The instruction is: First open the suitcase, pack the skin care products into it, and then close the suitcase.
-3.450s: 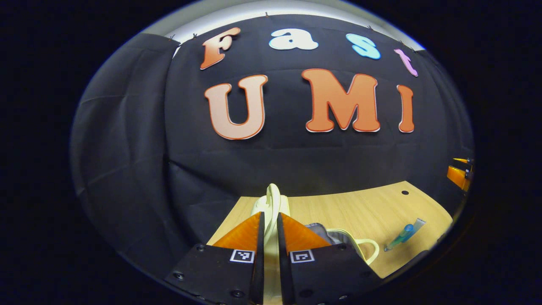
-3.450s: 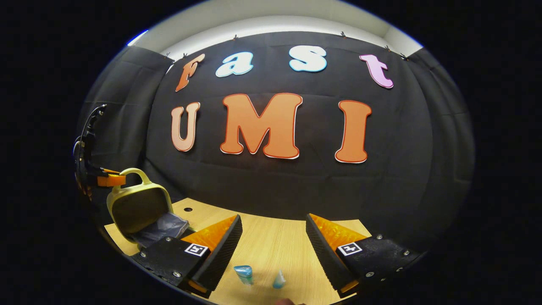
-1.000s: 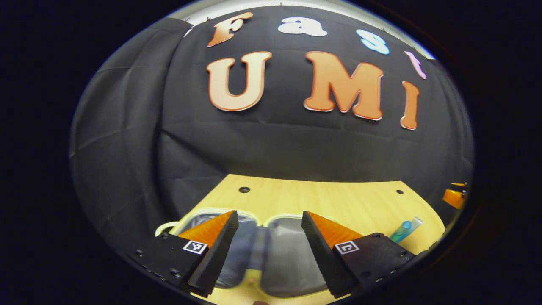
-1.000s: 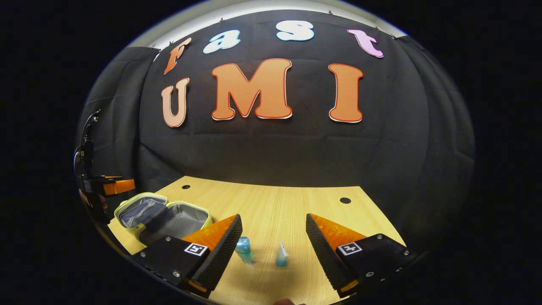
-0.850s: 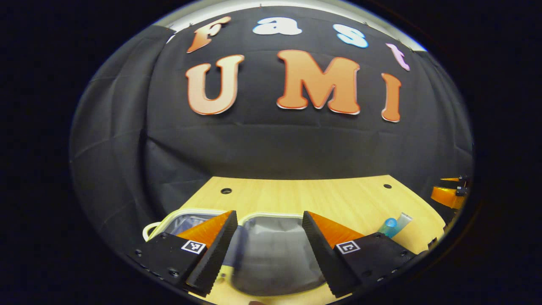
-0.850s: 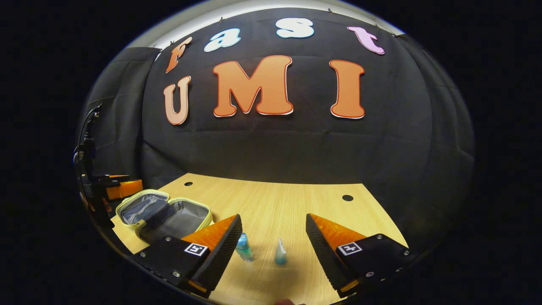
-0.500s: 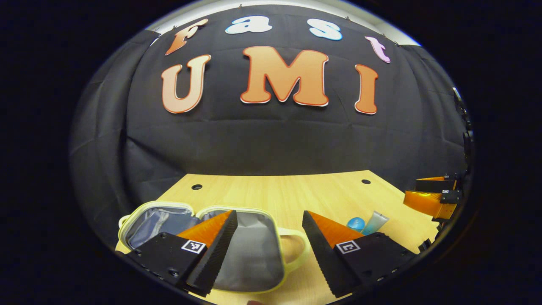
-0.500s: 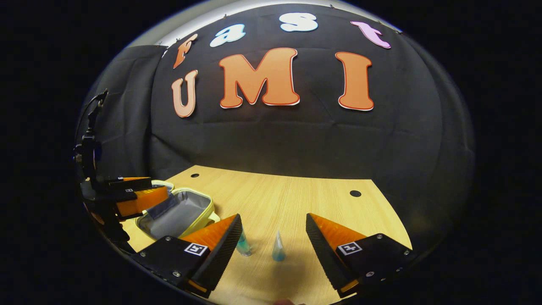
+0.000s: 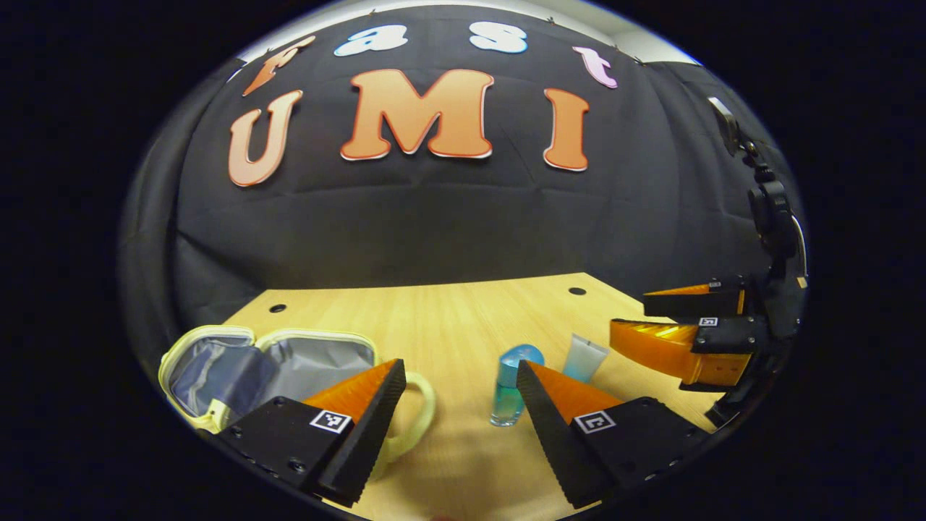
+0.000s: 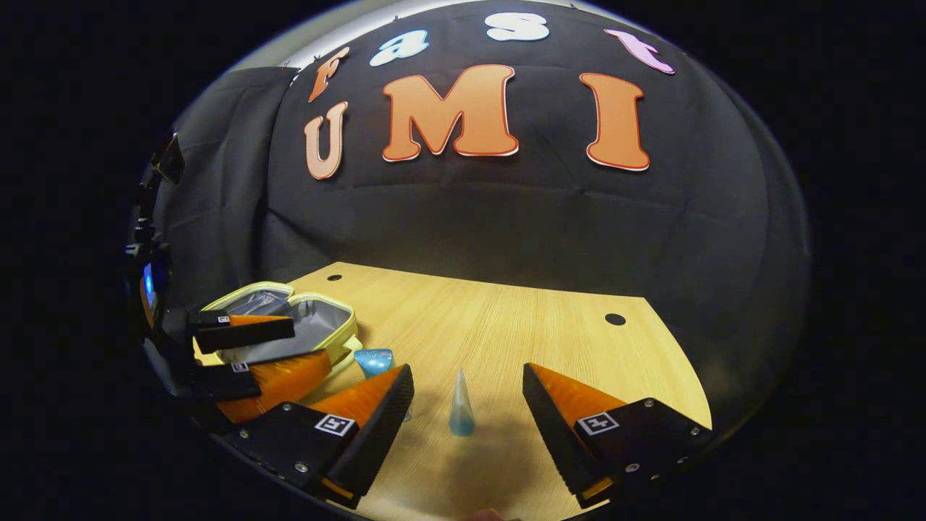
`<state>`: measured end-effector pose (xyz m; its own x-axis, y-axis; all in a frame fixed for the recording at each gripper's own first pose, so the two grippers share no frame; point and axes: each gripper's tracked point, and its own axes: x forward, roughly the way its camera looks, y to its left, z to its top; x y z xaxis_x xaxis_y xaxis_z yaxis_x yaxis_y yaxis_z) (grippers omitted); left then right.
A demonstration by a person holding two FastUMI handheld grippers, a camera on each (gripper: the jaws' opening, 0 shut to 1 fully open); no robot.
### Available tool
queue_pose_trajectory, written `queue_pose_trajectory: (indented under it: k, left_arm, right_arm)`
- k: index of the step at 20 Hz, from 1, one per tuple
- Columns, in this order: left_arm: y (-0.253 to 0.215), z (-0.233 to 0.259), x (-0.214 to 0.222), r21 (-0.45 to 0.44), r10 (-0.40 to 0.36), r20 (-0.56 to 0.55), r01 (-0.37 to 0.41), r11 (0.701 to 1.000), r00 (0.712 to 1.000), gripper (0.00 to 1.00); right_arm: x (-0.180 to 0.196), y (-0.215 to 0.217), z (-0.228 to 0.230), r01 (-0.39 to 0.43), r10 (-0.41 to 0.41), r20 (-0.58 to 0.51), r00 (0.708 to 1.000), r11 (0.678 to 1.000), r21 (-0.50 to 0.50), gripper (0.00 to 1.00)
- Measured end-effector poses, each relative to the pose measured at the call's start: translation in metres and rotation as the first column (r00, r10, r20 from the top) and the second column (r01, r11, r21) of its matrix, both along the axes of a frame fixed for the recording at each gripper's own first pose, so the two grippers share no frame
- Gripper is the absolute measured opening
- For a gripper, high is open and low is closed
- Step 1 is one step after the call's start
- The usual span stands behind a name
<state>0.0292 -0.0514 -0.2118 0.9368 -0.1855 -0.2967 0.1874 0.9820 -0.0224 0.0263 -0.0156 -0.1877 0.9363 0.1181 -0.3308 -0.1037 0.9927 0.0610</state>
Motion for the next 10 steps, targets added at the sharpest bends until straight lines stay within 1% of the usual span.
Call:
queue_pose_trajectory:
  k: [4, 8, 10]
  left_arm:
    - [-0.025, -0.027, 0.01, 0.006, -0.03, -0.02, 0.03, 1.0, 0.999, 0.96]
    - [-0.037, -0.055, 0.024, 0.0, -0.038, -0.057, 0.038, 0.999, 0.998, 0.96]
    - [-0.043, -0.068, 0.031, -0.02, -0.045, -0.082, 0.043, 0.999, 0.996, 0.96]
  right_arm:
    - [0.005, 0.002, -0.027, -0.017, 0.016, -0.032, 0.999, 1.0, -0.017, 0.96]
    - [0.012, 0.0, -0.04, -0.019, 0.018, -0.036, 0.999, 1.0, -0.008, 0.96]
    - [0.015, 0.0, -0.045, -0.023, 0.023, -0.039, 0.999, 1.0, -0.005, 0.96]
